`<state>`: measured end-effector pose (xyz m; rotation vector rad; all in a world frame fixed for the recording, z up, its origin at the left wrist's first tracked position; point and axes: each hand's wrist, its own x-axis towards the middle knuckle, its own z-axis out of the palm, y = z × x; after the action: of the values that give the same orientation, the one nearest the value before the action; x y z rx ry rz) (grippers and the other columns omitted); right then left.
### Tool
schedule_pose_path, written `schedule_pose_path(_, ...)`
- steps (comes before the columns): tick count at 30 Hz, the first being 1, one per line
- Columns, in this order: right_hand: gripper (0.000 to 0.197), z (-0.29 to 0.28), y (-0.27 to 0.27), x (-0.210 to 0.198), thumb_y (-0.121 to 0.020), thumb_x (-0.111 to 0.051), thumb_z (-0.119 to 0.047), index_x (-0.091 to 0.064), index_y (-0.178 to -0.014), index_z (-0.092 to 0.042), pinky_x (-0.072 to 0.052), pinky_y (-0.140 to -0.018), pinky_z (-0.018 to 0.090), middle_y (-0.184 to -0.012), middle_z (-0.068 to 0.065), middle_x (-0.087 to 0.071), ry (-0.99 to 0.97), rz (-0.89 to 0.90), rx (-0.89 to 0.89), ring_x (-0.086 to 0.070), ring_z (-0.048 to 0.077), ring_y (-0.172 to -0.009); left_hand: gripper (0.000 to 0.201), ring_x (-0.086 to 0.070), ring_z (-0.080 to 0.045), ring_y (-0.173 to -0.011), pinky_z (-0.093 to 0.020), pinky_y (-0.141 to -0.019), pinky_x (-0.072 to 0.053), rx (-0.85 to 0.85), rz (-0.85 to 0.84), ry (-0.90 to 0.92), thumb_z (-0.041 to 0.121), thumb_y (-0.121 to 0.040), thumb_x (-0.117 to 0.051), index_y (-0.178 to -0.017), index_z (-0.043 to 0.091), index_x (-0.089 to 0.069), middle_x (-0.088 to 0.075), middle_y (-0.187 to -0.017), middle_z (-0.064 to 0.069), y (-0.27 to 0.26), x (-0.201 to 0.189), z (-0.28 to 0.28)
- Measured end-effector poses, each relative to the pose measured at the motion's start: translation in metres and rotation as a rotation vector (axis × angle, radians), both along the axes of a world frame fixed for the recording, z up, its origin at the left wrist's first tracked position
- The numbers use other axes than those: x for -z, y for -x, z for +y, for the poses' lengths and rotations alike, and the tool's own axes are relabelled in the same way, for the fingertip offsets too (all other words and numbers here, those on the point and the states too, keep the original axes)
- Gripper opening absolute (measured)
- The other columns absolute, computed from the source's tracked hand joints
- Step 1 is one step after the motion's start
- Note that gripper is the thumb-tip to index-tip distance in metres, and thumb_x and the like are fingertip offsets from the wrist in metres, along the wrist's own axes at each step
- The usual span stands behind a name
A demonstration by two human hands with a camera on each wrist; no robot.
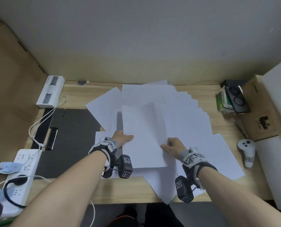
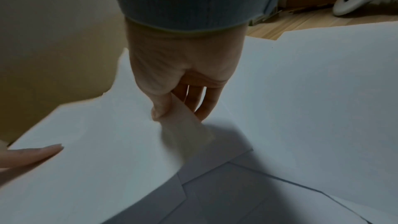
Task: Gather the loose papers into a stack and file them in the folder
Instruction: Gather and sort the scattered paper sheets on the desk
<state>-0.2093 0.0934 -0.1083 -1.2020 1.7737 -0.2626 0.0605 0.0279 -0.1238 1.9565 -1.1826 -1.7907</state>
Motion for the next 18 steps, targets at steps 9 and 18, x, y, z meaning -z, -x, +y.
schedule_pose_path(9, 0.017, -0.056, 0.0, 0.004, -0.085, -0.062, -0.032, -0.064, -0.097, -0.021, -0.042, -0.071, 0.026, -0.091, -0.006, -0.065, 0.025, 0.244, -0.115, -0.062, 0.018, -0.088, 0.011, -0.049, -0.024, -0.076, -0.028, -0.071, -0.039, -0.173, -0.427, 0.098, 0.004, -0.089, -0.055, -0.081, 0.011, -0.05, -0.049, -0.07, -0.003, -0.052, -0.002, -0.012)
schedule_pose_path(18, 0.05, -0.14, -0.056, 0.001, -0.063, -0.068, -0.048, -0.064, -0.096, -0.011, -0.056, -0.076, 0.033, -0.099, 0.007, -0.065, -0.095, 0.361, -0.281, -0.066, 0.025, -0.084, 0.01, -0.052, -0.023, -0.074, -0.029, -0.071, -0.037, -0.331, -0.462, -0.063, 0.006, -0.09, -0.052, -0.089, 0.0, -0.059, -0.053, -0.075, -0.01, -0.11, 0.035, 0.006)
